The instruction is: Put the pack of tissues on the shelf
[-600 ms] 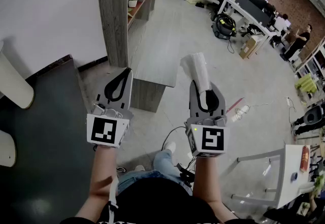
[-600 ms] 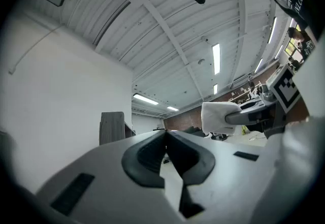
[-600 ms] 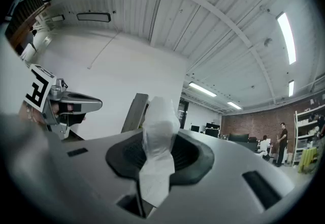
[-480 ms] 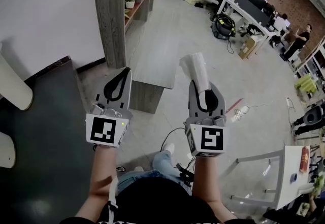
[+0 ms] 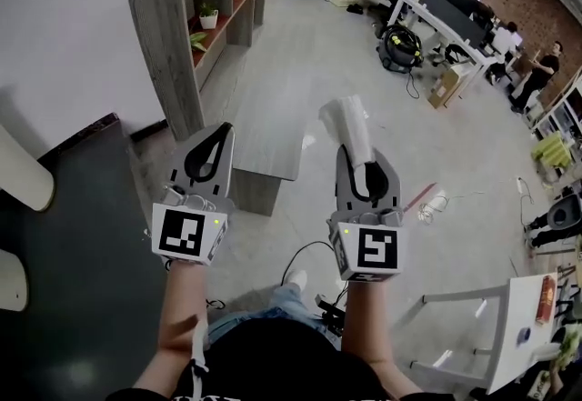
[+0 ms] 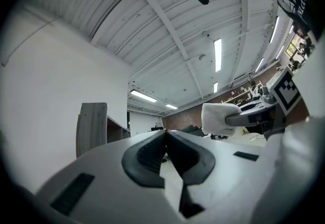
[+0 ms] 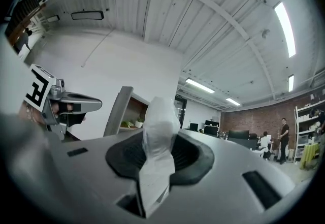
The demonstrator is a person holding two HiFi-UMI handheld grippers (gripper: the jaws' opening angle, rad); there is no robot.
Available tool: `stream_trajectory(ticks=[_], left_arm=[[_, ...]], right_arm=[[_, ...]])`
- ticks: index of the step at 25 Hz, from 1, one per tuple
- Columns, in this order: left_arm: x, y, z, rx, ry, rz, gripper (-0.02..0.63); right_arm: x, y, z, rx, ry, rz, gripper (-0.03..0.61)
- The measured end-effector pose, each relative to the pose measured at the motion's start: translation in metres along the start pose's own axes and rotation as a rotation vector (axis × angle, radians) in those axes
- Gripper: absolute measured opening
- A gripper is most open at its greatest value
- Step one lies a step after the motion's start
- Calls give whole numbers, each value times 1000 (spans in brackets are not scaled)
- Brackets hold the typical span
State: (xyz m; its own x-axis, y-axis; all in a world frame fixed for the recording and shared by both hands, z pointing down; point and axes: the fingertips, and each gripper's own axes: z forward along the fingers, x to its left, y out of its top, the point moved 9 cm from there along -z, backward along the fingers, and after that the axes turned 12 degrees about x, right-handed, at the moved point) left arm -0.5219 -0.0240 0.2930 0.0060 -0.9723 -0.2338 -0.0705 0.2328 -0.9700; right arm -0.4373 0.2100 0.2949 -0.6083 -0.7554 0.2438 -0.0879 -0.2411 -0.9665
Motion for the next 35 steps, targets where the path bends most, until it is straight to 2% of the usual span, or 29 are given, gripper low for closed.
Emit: stream_trajectory(ticks=[7,12,20,35], left_arm=[[-14,0,75,12,41,-9,11],[-32,1,137,4,52,-26,11],[-78,-2,217,14,21,-20,12],[-111,-6,318,15,-51,-13,12]], right_arm=[[-60,-3,55,0,53,42,115],[-116,-17,91,-13,47,-7,115],[-200,-35,117,8,22,59,115],[-281,-72,148,36,-69,83,115]])
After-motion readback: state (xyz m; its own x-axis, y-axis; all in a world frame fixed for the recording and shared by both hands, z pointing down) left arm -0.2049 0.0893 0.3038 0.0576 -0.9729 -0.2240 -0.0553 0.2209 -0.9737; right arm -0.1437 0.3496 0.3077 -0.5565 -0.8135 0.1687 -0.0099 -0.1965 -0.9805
